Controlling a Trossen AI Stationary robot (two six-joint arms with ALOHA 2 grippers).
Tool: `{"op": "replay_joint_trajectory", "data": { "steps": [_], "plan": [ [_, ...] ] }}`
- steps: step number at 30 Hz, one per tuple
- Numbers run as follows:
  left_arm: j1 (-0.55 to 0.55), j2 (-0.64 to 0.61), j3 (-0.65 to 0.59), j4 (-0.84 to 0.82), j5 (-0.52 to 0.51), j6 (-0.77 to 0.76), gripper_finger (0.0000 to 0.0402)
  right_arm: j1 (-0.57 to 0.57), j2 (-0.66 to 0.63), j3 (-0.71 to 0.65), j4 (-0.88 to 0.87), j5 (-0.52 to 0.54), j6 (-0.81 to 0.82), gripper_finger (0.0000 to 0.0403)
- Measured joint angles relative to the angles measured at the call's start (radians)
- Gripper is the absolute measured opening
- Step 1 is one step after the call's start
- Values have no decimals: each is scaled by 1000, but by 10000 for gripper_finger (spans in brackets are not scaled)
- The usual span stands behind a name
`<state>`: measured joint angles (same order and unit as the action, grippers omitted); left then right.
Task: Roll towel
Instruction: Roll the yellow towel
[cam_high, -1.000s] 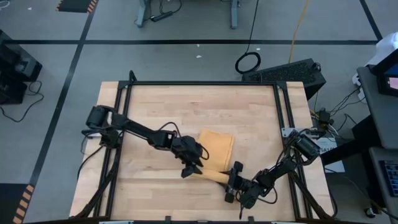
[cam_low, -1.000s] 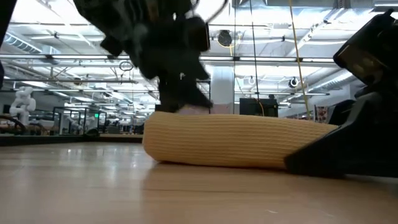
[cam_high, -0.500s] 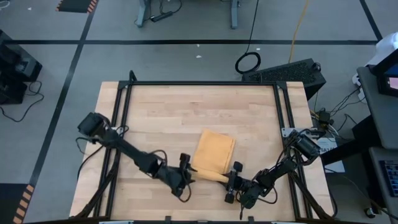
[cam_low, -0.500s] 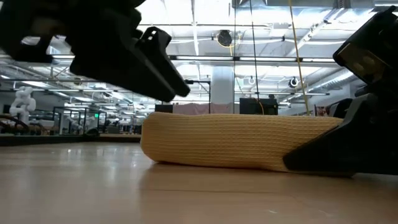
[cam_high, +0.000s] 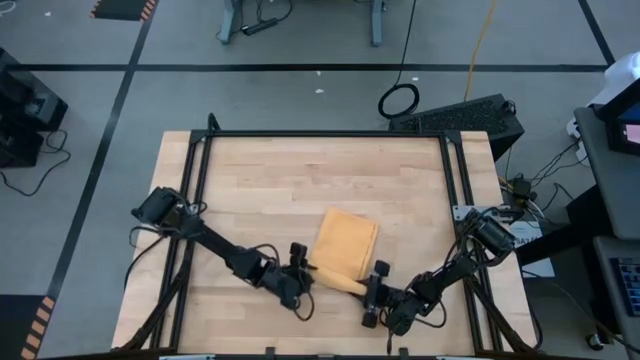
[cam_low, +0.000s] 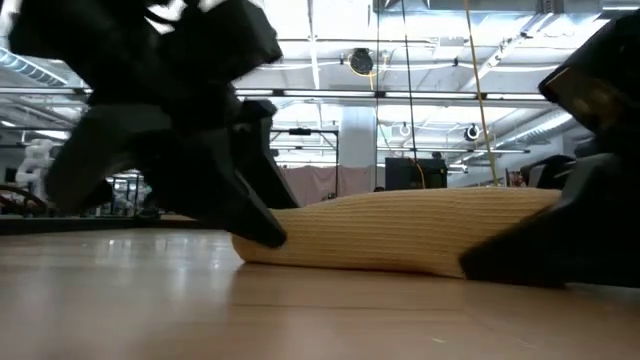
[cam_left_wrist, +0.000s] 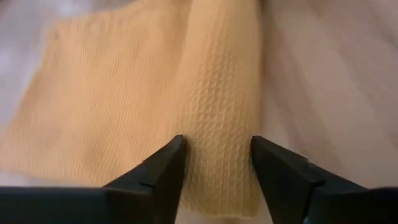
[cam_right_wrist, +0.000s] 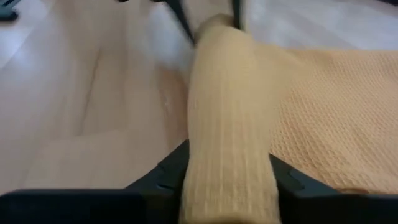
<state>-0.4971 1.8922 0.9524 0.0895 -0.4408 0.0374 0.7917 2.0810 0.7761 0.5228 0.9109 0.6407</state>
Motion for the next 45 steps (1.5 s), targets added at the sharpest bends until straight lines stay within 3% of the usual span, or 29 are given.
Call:
{"op": "replay_joint_trajectory", "data": {
  "steps": [8, 12, 15, 20, 29, 34, 45],
  "plan": [
    [89, -1, 1, -12, 200, -34, 100, 10, -94, -3, -126, -37, -94, 254],
    [126, -3, 1, 3, 311, -58, 58, 19, -190, -3, -298, -34, -45, 317],
    [149, -2, 1, 42, 419, -59, 35, 41, -254, -3, -415, -40, 7, 342],
    [181, 1, 17, 75, 568, -76, 23, 104, -310, -3, -408, -3, -6, 349],
    [261, 2, 20, 72, 680, -171, 21, 137, -174, 9, -11, 14, -269, 349],
    [269, 2, 20, 73, 681, -163, 20, 137, -93, 59, -30, 134, -224, 338],
    [268, 2, 21, 75, 684, -155, 20, 124, -20, 70, -61, 213, -117, 336]
  ]
}}
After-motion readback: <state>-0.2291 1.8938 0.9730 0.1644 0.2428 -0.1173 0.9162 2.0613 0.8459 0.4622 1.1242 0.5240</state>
